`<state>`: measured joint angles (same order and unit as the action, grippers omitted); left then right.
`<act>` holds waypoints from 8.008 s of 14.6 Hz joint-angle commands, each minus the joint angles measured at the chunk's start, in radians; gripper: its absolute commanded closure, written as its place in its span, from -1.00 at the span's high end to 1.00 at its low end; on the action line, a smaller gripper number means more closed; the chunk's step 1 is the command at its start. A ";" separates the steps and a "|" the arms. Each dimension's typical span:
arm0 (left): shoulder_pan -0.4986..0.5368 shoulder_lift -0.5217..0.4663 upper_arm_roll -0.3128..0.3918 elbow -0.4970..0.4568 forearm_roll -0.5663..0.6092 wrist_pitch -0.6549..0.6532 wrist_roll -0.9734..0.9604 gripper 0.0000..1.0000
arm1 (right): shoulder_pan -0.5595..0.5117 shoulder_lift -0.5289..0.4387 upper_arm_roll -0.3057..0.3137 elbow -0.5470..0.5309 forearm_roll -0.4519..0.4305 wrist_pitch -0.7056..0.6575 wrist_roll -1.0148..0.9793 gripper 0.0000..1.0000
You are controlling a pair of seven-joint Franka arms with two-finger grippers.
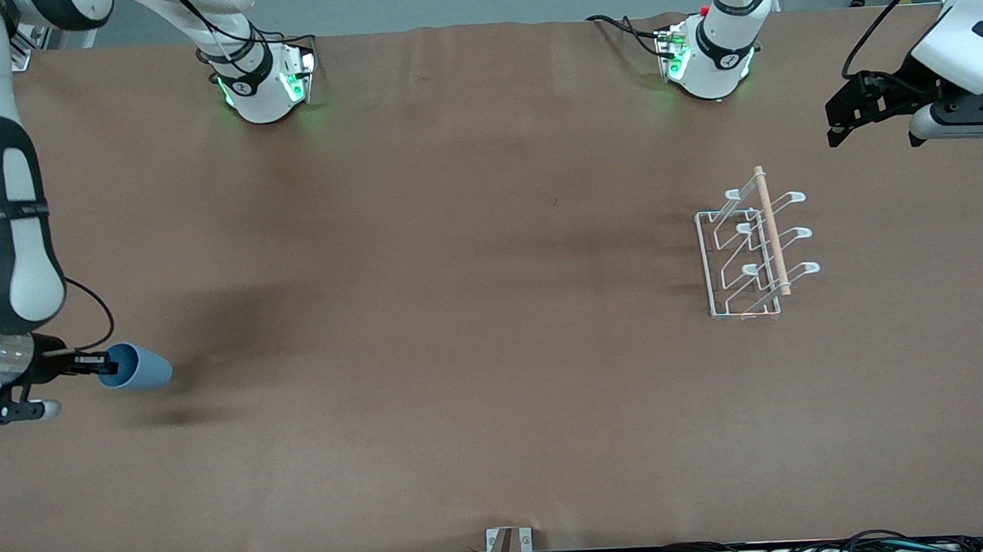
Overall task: Hang cup on cup holder
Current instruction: 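Lift the cup with the right gripper while the left gripper approaches, then move the left gripper toward the cup held by the right gripper, then close the left gripper around the cup's base beside the right gripper, then open the right gripper and withdraw while the left gripper holds the cup, then carry the cup with the left gripper over to the wire rack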
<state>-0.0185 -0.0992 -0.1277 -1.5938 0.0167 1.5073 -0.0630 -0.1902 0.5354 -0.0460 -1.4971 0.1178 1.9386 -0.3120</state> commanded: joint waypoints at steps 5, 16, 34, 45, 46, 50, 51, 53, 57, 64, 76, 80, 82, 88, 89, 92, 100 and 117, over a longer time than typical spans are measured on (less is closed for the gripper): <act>0.006 0.007 -0.004 0.022 -0.008 -0.016 0.015 1.00 | 0.115 -0.195 0.008 -0.075 0.309 -0.231 0.157 -0.96; -0.101 0.039 -0.113 0.043 -0.076 0.014 0.012 1.00 | 0.265 -0.374 0.009 -0.311 0.928 -0.300 0.183 -0.98; -0.432 0.263 -0.271 0.170 -0.106 0.605 0.003 1.00 | 0.353 -0.316 0.008 -0.302 1.206 -0.513 0.094 -1.00; -0.540 0.383 -0.270 0.258 -0.057 0.622 0.012 1.00 | 0.367 -0.311 0.008 -0.301 1.215 -0.507 0.093 -0.99; -0.540 0.394 -0.270 0.264 -0.055 0.640 0.014 1.00 | 0.368 -0.308 0.006 -0.301 1.215 -0.509 0.093 -0.99; -0.554 0.437 -0.268 0.267 -0.047 0.740 0.014 1.00 | 0.368 -0.305 0.006 -0.301 1.214 -0.507 0.093 -0.98; -0.555 0.447 -0.268 0.267 -0.046 0.766 0.014 1.00 | 0.368 -0.305 0.006 -0.302 1.214 -0.509 0.093 -0.98; -0.555 0.467 -0.268 0.267 -0.046 0.821 0.015 1.00 | 0.367 -0.305 0.006 -0.301 1.214 -0.510 0.093 -0.97; -0.563 0.484 -0.267 0.267 -0.046 0.838 0.017 1.00 | 0.367 -0.305 0.006 -0.302 1.214 -0.512 0.093 -0.96; -0.581 0.544 -0.263 0.267 -0.011 0.941 0.074 1.00 | 0.367 -0.305 0.006 -0.302 1.212 -0.512 0.094 -0.92; -0.581 0.556 -0.262 0.261 0.037 0.944 0.089 0.12 | 0.362 -0.301 0.006 -0.302 1.204 -0.514 0.106 -0.35; -0.580 0.555 -0.262 0.261 0.037 0.935 0.089 0.02 | 0.362 -0.301 0.006 -0.302 1.204 -0.515 0.106 -0.35; -0.577 0.549 -0.262 0.261 0.037 0.933 0.089 0.02 | 0.356 -0.301 0.005 -0.301 1.201 -0.512 0.105 0.26; -0.564 0.544 -0.259 0.261 0.040 0.864 0.092 0.02 | 0.319 -0.307 -0.005 -0.260 1.108 -0.501 0.119 1.00; -0.563 0.543 -0.257 0.261 0.049 0.835 0.092 0.02 | 0.305 -0.310 -0.006 -0.246 1.058 -0.497 0.125 1.00; -0.542 0.520 -0.254 0.262 0.120 0.682 0.092 0.03 | 0.267 -0.321 -0.005 -0.203 0.875 -0.448 0.133 1.00; -0.453 0.486 -0.254 0.261 0.369 0.193 0.136 0.03 | 0.186 -0.322 -0.003 -0.149 0.256 -0.225 0.122 1.00; -0.295 0.590 -0.253 0.092 1.002 -0.323 0.565 0.04 | 0.173 -0.451 0.003 0.256 -0.133 -0.561 0.243 1.00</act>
<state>-0.3425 0.4748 -0.3738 -1.4665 0.9763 1.1972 0.4842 -0.0030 0.1492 -0.0583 -1.1927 -0.0015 1.3928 -0.1192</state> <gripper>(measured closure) 0.185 0.000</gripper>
